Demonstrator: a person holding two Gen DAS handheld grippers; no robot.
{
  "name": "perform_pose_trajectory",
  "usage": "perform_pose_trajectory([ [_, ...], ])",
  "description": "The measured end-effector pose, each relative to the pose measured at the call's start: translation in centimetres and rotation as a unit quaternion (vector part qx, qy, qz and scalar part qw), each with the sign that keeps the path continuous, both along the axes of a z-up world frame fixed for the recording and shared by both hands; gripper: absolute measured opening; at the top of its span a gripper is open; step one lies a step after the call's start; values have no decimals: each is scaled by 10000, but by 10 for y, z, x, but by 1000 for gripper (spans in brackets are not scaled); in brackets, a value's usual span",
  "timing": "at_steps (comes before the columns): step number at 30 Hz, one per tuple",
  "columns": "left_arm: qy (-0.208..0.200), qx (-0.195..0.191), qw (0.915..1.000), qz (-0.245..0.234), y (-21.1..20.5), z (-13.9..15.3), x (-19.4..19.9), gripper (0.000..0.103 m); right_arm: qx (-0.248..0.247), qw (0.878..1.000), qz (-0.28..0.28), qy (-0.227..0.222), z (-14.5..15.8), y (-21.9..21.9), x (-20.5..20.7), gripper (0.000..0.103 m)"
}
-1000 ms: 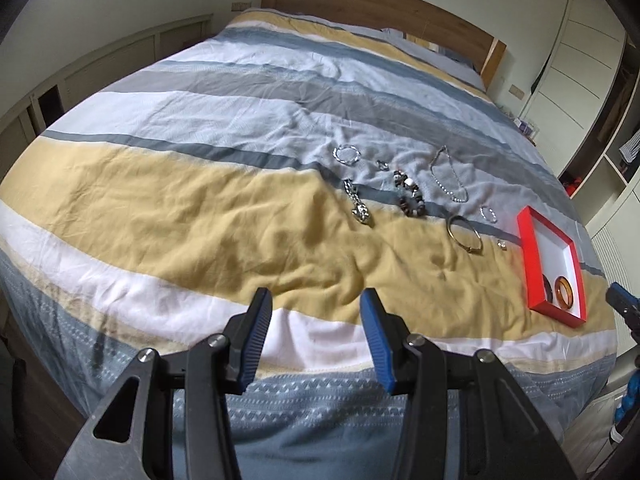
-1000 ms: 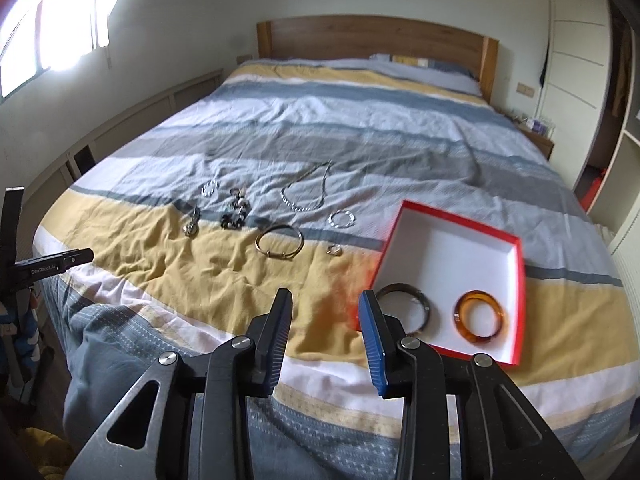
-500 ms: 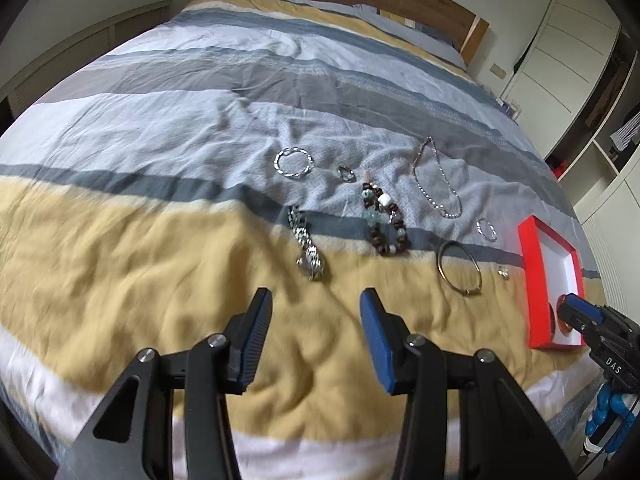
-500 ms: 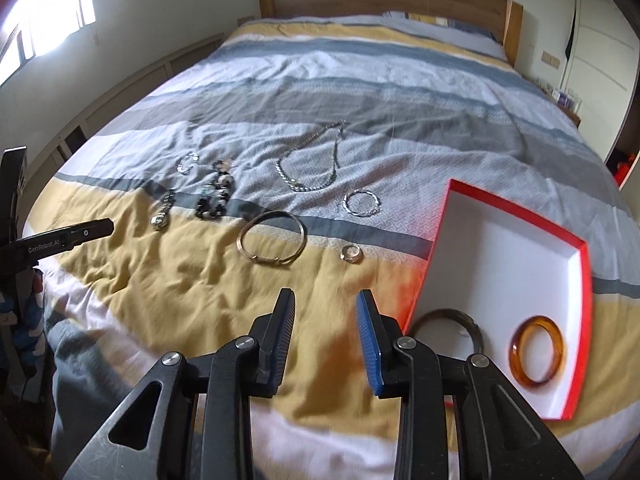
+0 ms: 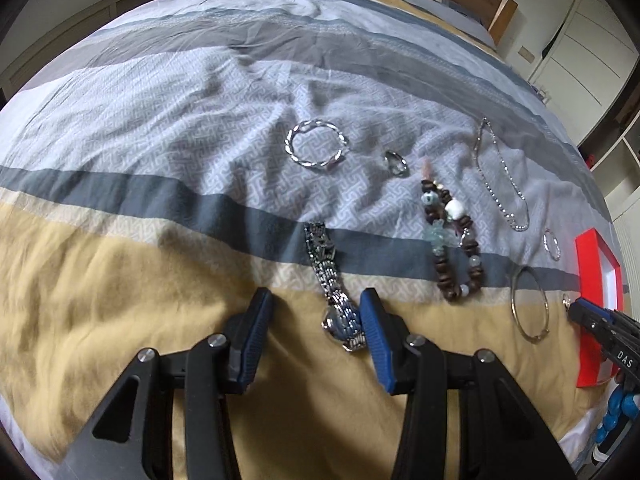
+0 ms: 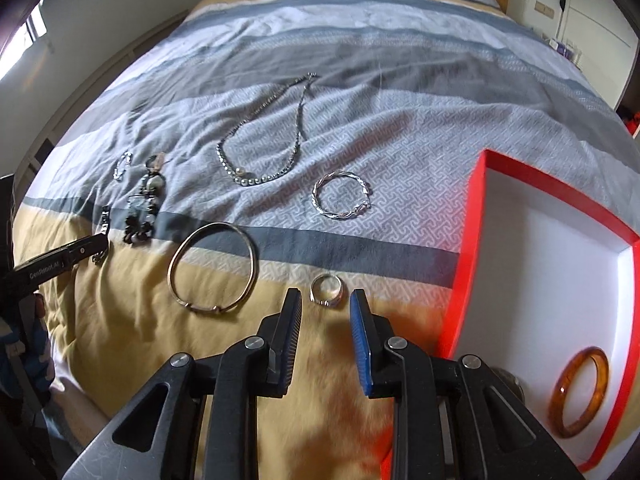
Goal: Organize jewelry
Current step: 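Grasp the silver watch with the left tool while the right tool grasps a silver ring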
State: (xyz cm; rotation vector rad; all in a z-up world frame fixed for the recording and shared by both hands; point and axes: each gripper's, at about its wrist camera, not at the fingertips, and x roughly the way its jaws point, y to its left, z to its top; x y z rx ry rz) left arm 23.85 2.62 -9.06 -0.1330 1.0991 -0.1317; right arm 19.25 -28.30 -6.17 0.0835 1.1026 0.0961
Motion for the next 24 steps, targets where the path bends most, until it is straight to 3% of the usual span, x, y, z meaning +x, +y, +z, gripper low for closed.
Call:
perform_pose_trajectory([
  [5, -3, 52, 10000, -37, -3, -5, 1, 41, -46, 9999, 3, 162, -13, 2, 12, 22],
  [9, -35, -30, 10000, 57, 4, -5, -1, 19, -47, 9998, 65, 184, -19, 5, 12, 19],
  [24, -194, -583, 9981, 98, 15, 17, -37, 18, 267, 9991, 279, -193, 2, 17, -18, 18],
])
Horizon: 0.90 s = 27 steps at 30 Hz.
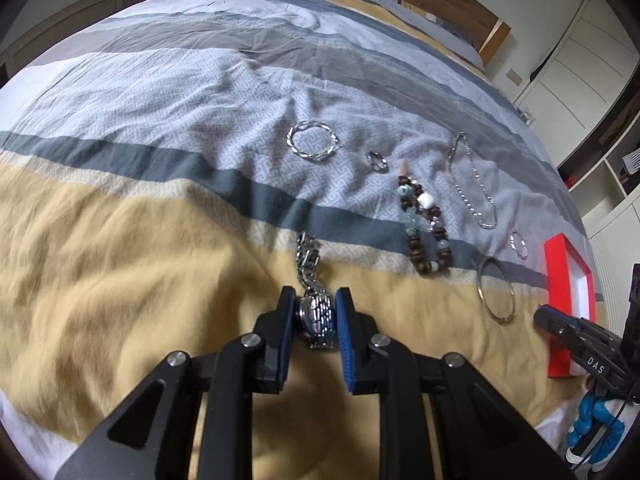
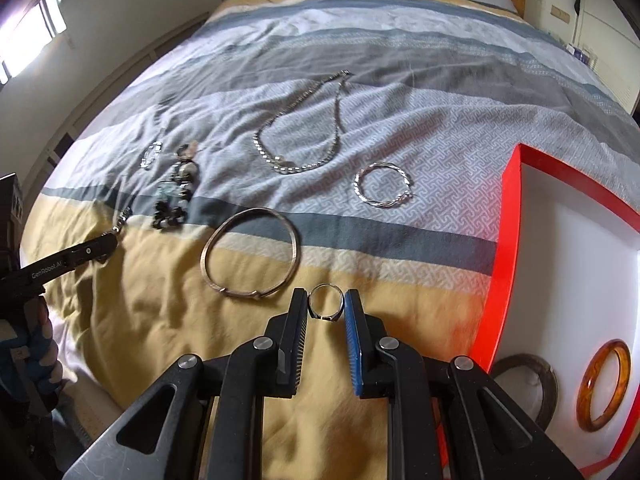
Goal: Organize jewelry
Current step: 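Grasp the silver watch with the left tool while the right tool grasps a silver ring, then carry the watch and ring into the box and release them onto the bangles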
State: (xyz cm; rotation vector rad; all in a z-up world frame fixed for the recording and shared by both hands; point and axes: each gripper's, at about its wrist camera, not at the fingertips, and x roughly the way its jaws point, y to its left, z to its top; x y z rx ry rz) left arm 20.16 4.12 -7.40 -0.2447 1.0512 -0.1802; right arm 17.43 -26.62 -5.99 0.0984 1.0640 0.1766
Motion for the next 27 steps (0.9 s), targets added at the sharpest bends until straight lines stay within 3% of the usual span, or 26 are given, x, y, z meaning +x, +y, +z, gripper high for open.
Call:
perform_pose_trajectory([
  [17, -547, -161, 9983, -95, 1, 66, -66, 18, 60, 9982, 107, -586, 62, 8, -69, 18],
  [27, -897, -247, 9940, -582, -46, 112, -90, 18, 22, 9945, -92, -1046, 101, -24, -107, 18],
])
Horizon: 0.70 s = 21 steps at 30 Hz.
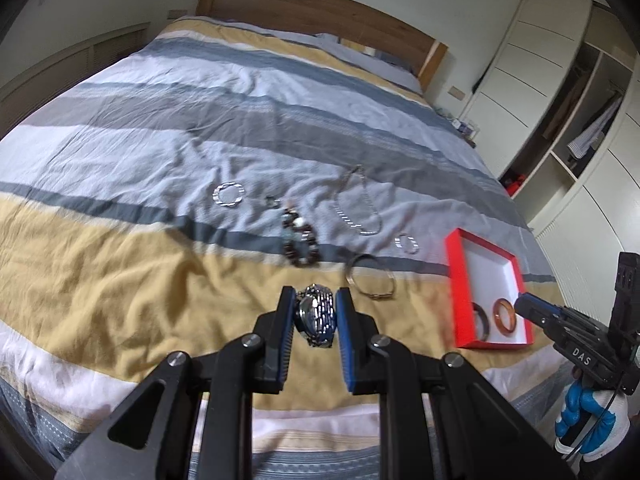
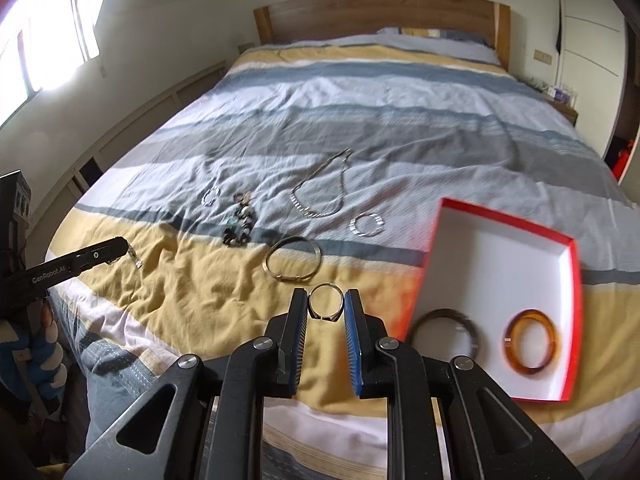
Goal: Organize jewelry
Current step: 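Carry the watch and ring into the box and release them onto the bangles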
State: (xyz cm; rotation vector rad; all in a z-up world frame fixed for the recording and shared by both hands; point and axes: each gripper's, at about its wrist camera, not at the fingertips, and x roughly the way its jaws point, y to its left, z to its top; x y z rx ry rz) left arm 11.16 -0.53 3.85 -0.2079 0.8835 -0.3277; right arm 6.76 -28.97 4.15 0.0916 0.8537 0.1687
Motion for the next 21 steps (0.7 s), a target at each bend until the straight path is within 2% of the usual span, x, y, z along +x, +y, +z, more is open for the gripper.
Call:
perform_pose_trajectory([
  [6, -65, -15, 9986, -530, -62, 16, -3, 18, -63, 9994, -315, -136, 9, -52, -16, 18],
  [12, -64, -81, 9929, -1186, -140, 23, 5, 18, -52, 9971, -755, -39, 0, -110, -24, 18],
  [16, 31, -98, 9868, -1619, -189, 15, 8, 18, -39, 9952, -971, 132, -17, -139, -20, 18],
  [21, 221, -2, 9767, -2134, -248, -8, 10, 18, -25, 9930, -1111, 408, -46, -160, -10, 18],
])
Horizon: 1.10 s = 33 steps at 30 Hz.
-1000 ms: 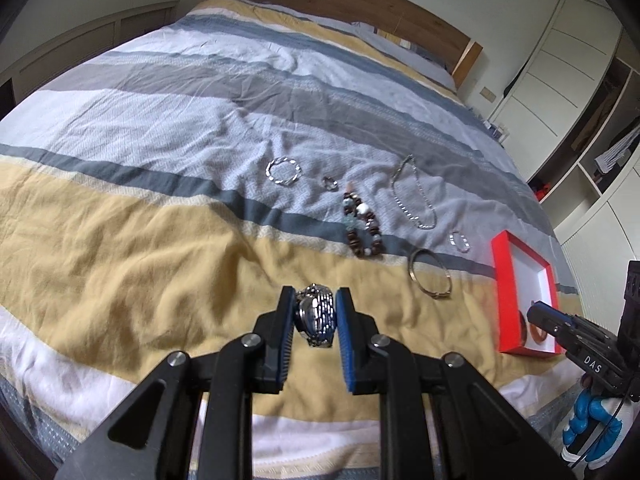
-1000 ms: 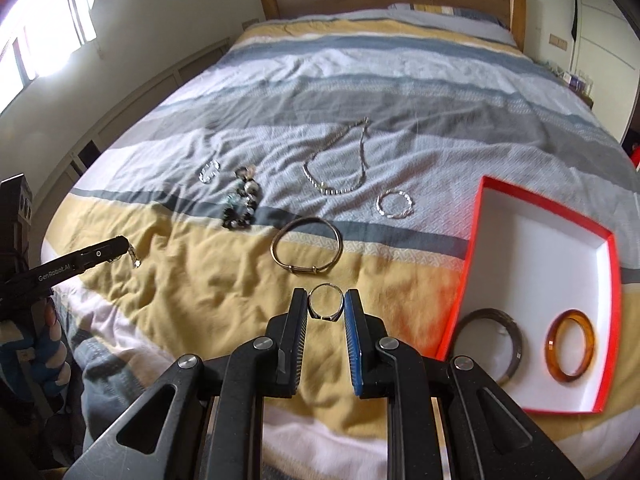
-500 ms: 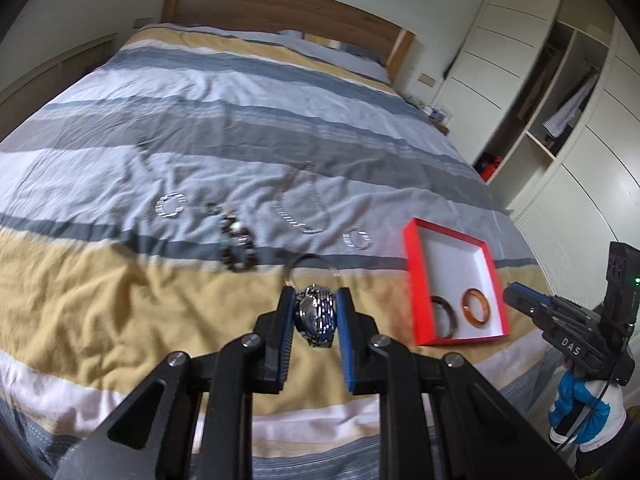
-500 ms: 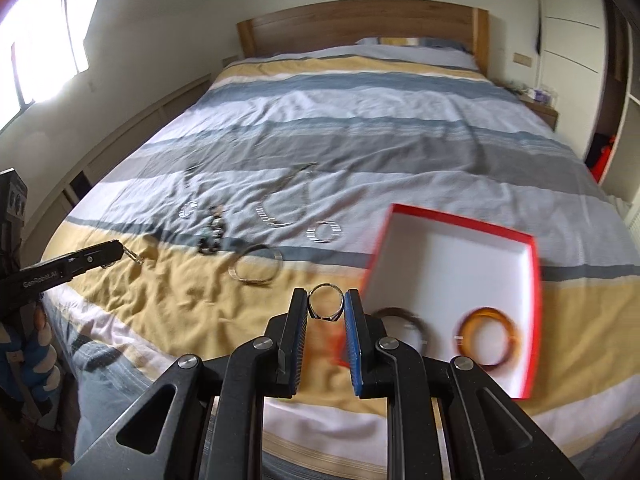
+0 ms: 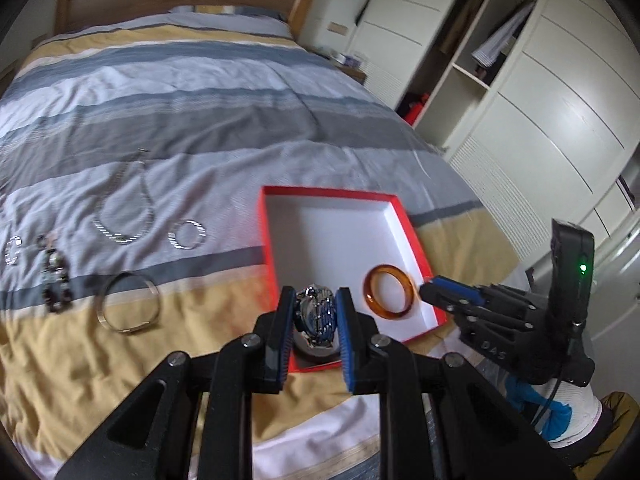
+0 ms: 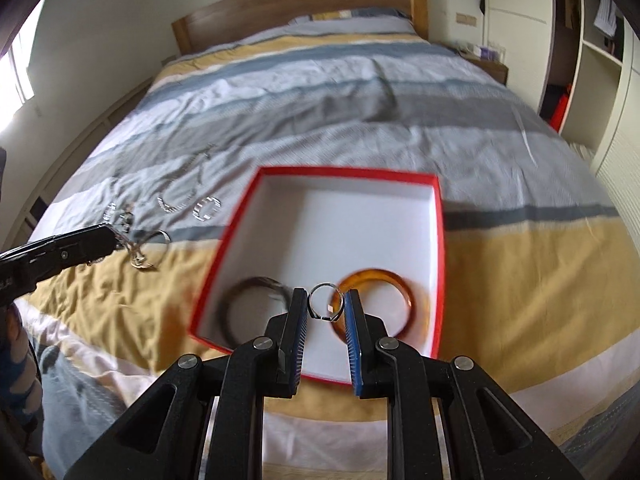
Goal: Organize jewelry
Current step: 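Carry the watch and ring into the box and release them onto the bangles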
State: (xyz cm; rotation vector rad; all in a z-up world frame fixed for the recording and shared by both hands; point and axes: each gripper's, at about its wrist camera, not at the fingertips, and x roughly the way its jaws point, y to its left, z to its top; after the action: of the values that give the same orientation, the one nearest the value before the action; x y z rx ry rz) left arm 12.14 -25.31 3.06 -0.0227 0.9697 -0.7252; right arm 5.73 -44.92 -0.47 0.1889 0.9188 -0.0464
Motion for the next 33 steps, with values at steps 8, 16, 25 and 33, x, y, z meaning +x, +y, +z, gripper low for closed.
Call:
perform_pose_trajectory([
  [8, 277, 355, 9981, -423, -44, -50, 6, 18, 42, 9995, -101, 306, -40, -18, 13, 18],
  [16, 547, 632, 9953, -490, -54, -96, 16, 18, -4, 9990, 35, 453, -62, -21, 27, 19],
  [25, 515, 762, 9941, -567, -58, -108, 15, 19, -157, 9980, 78, 611, -76, -19, 28, 19],
  [33, 592, 790, 9935, -572, -62, -109, 18, 21, -283, 9973, 60, 672, -71, -16, 23, 23],
])
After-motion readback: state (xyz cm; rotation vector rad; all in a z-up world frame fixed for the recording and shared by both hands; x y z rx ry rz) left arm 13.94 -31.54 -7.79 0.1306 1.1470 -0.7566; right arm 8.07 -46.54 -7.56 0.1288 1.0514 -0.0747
